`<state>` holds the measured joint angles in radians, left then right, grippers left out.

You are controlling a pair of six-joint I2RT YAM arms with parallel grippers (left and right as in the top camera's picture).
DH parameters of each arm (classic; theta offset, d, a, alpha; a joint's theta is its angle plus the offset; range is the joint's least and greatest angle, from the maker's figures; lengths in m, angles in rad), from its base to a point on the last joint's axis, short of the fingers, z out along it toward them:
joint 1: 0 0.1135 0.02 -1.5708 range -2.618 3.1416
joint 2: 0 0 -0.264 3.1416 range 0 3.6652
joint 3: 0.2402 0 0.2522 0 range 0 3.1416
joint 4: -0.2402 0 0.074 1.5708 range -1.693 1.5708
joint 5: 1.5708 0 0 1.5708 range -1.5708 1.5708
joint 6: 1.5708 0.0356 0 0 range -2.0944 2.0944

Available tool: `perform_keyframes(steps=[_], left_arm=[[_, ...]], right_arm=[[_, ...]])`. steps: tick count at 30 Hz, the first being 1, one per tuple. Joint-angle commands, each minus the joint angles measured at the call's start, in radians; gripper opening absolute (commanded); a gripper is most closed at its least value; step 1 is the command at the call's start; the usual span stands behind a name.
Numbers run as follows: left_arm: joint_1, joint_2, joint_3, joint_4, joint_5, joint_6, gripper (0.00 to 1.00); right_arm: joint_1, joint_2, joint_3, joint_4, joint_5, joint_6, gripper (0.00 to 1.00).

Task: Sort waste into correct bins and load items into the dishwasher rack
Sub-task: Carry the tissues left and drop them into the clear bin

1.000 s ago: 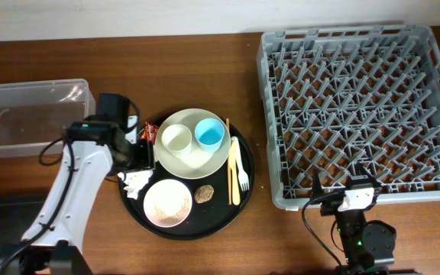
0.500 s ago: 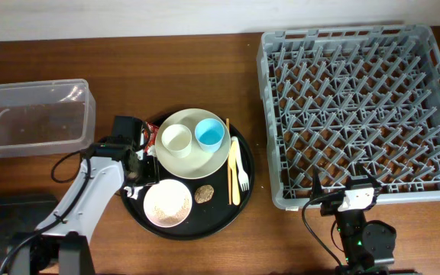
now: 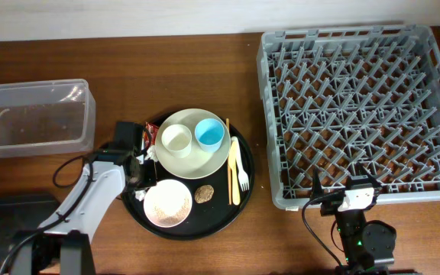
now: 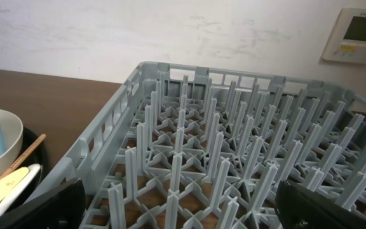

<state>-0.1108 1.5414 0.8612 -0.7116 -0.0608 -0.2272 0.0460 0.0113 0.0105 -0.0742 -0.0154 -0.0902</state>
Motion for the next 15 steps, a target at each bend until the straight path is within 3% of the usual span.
perform_keyframes(steps=[1, 4, 8, 11, 15], left_arm=[[0.002, -0.014, 0.145, -0.108, -0.008, 0.004, 0.01], [0.002, -0.019, 0.417, -0.311, -0.008, 0.004, 0.01], [0.063, -0.019, 0.719, -0.349, -0.113, 0.005, 0.01], [0.225, -0.016, 0.768, -0.315, -0.2, 0.005, 0.01], [0.438, 0.035, 0.768, -0.198, -0.201, 0.02, 0.01]], right_arm=[[0.006, -0.006, -0.005, -0.005, 0.002, -0.007, 0.98], [0.006, -0.006, -0.005, -0.005, 0.002, -0.007, 0.98], [0.006, -0.006, -0.005, -0.005, 0.002, -0.007, 0.98], [0.006, -0.006, -0.005, -0.005, 0.002, -0.007, 0.98], [0.006, -0.006, -0.005, -0.005, 0.002, -0.007, 0.98]])
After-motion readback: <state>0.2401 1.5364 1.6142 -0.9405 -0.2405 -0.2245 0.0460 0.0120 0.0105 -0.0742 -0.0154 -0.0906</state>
